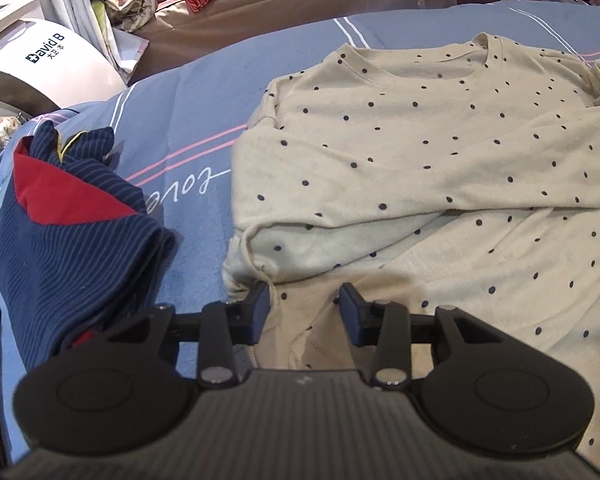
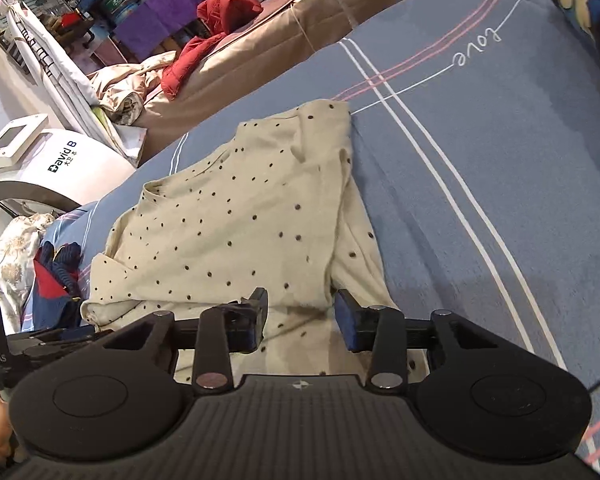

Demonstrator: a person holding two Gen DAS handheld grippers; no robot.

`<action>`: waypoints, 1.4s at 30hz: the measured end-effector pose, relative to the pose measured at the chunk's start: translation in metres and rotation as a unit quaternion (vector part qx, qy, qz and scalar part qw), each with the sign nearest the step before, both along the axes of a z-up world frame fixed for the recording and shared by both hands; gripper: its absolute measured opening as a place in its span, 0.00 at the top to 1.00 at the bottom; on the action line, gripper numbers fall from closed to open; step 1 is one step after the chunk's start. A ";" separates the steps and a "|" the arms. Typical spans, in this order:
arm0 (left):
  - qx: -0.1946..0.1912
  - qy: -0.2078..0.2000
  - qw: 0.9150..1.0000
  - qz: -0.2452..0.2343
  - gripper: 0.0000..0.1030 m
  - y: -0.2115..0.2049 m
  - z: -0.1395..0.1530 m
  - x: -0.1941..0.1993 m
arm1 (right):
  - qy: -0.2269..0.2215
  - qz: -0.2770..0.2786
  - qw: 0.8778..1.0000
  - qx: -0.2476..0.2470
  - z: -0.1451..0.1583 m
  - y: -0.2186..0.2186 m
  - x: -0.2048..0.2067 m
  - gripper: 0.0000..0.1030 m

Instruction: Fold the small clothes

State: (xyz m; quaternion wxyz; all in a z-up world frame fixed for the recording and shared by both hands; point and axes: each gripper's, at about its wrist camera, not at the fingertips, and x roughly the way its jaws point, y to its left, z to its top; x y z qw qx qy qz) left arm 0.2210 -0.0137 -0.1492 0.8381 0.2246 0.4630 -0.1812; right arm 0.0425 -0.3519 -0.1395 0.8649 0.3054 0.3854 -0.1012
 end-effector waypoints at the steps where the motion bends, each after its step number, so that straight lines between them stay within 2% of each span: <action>1: 0.000 0.000 1.000 -0.001 0.63 -0.001 0.000 0.001 | -0.005 -0.005 1.000 0.007 -0.003 -0.004 0.001 0.35; 4: -0.001 0.002 1.000 0.000 0.63 -0.002 0.000 0.003 | -0.007 -0.017 0.999 0.039 -0.016 -0.016 0.008 0.38; 6: -0.003 0.002 1.000 0.001 0.63 -0.001 0.000 0.004 | -0.020 -0.015 0.995 0.092 -0.024 -0.023 0.009 0.69; 7: -0.004 0.002 1.000 0.002 0.63 -0.001 0.000 0.004 | -0.018 -0.019 0.993 0.114 -0.026 -0.026 0.006 0.93; 10: -0.005 0.001 1.000 0.001 0.62 0.001 0.000 0.003 | -0.037 -0.035 0.981 0.188 -0.020 -0.036 -0.018 0.93; 11: -0.005 0.001 1.000 0.001 0.62 0.001 -0.001 0.003 | -0.044 -0.035 0.978 0.198 -0.014 -0.038 -0.028 0.93; 13: -0.004 0.002 1.000 0.000 0.61 0.001 0.000 0.003 | -0.044 -0.033 0.982 0.182 -0.002 -0.042 -0.044 0.93; 16: -0.005 0.009 1.000 0.000 0.57 0.001 0.003 0.003 | -0.003 -0.008 0.988 0.155 -0.008 -0.043 -0.049 0.93; 18: -0.008 0.014 1.000 -0.001 0.46 0.003 0.006 0.000 | 0.014 -0.006 0.993 0.121 -0.014 -0.039 -0.047 0.83; 20: -0.002 0.006 1.000 0.001 0.32 0.009 0.011 -0.006 | 0.018 0.013 0.997 0.079 -0.013 -0.033 -0.043 0.83; 22: 0.000 -0.003 1.000 0.010 0.24 0.018 0.017 -0.012 | 0.026 0.029 0.999 0.038 -0.009 -0.028 -0.039 0.81; 24: -0.014 -0.002 1.000 0.026 0.19 0.033 0.024 -0.018 | 0.027 0.036 0.999 0.028 -0.004 -0.028 -0.040 0.72; 26: -0.035 -0.003 0.998 0.044 0.15 0.053 0.034 -0.029 | 0.015 0.041 0.999 0.019 0.004 -0.028 -0.047 0.52; 27: -0.040 -0.007 0.998 0.049 0.13 0.062 0.037 -0.036 | 0.006 0.047 0.999 0.006 0.010 -0.027 -0.051 0.45; 29: -0.042 -0.013 0.997 0.056 0.11 0.081 0.040 -0.052 | -0.009 0.060 0.998 -0.029 0.021 -0.022 -0.060 0.15; 30: -0.043 -0.010 0.997 0.058 0.11 0.089 0.040 -0.060 | -0.011 0.066 0.997 -0.042 0.024 -0.020 -0.065 0.11; 31: -0.049 -0.001 0.997 0.060 0.11 0.099 0.040 -0.070 | -0.012 0.071 0.996 -0.047 0.026 -0.019 -0.069 0.08; 34: -0.072 0.025 0.995 0.060 0.11 0.128 0.037 -0.104 | -0.013 0.091 0.995 -0.025 0.029 -0.019 -0.083 0.08; 37: -0.063 0.038 0.995 0.069 0.11 0.151 0.032 -0.139 | -0.012 0.129 0.991 -0.013 0.030 -0.012 -0.106 0.08; 41: -0.047 0.049 0.994 0.087 0.11 0.175 0.021 -0.171 | 0.011 0.168 0.985 -0.021 0.026 -0.001 -0.131 0.08; 42: -0.049 0.053 0.993 0.092 0.11 0.179 0.019 -0.177 | 0.029 0.186 0.982 -0.014 0.020 0.006 -0.148 0.08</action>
